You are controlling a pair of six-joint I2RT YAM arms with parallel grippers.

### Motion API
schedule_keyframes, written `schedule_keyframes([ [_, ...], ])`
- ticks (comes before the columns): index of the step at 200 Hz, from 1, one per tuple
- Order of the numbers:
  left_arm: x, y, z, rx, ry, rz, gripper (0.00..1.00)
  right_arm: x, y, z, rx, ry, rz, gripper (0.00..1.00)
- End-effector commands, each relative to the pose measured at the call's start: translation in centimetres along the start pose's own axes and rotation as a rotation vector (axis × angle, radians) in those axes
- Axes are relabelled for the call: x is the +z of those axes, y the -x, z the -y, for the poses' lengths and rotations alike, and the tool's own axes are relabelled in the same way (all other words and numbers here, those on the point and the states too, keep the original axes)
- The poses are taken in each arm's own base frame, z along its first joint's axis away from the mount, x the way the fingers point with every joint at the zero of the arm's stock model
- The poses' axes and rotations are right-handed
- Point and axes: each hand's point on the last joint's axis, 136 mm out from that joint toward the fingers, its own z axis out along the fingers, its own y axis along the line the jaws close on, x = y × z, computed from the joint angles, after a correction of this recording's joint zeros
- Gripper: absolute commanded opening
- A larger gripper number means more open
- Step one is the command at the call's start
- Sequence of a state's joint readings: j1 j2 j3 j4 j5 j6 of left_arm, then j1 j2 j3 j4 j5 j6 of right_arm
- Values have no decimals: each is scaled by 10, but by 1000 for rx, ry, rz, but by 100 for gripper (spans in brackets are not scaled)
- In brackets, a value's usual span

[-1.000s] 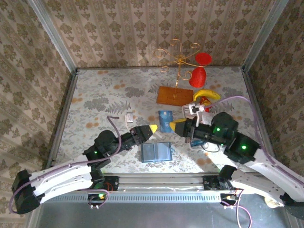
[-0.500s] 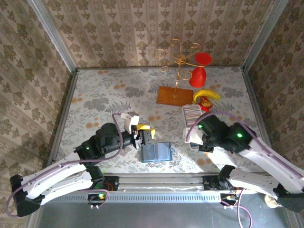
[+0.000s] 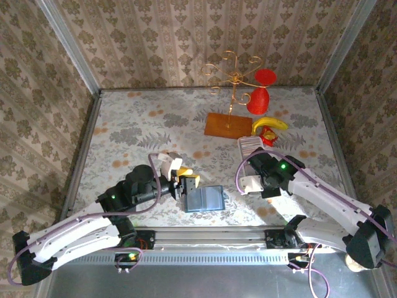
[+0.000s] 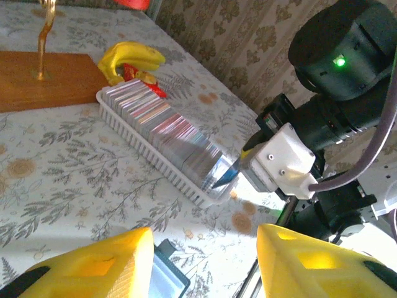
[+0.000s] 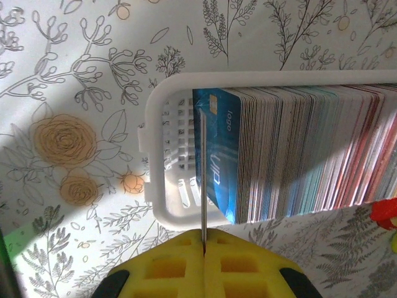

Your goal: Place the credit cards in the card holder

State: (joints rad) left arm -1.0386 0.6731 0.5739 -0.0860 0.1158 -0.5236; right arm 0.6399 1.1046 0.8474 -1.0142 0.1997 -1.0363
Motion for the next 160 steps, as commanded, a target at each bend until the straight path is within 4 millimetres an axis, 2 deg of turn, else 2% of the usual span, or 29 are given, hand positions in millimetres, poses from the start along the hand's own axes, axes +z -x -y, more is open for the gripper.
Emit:
schedule_keyframes([
  [1, -1, -1, -3, -26, 0, 10, 48, 9, 6, 7, -4, 1, 30, 0],
  [87, 2, -5, -4, -46, -10, 5, 48, 37, 7, 16, 105, -69, 48, 0],
  [97, 3, -6, -5, -52, -7, 3, 48, 39, 7, 17, 123, -86, 52, 7],
  [115, 3, -7, -3, -61, -18, 4, 47, 41, 5, 23, 138, -136, 39, 35],
  [160, 4, -9, -4, -86, -27, 7, 45, 38, -2, 36, 155, -255, 22, 50],
])
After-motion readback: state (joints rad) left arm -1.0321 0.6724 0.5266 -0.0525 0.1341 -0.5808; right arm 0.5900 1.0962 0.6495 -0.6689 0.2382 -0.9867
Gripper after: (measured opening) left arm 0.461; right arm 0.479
